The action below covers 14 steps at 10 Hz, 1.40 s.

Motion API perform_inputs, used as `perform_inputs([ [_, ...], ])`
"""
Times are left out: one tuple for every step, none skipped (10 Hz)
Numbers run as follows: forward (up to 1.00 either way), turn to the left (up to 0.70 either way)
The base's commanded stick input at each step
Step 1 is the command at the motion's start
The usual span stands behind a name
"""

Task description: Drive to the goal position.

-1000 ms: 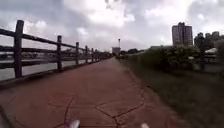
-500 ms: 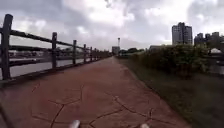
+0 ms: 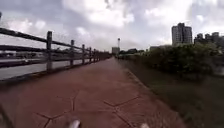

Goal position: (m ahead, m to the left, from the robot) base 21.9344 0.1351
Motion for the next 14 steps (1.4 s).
perform_inputs([
  [0.7,0.0],
  [0.7,0.0],
  [0.7,0.0],
  [0.7,0.0],
  [0.7,0.0],
  [0.7,0.0],
  [0.7,0.0],
  [0.7,0.0],
  [0.7,0.0],
  [0.7,0.0],
  [0.7,0.0],
  [0.7,0.0],
  [0.7,0.0],
  [0.7,0.0],
])
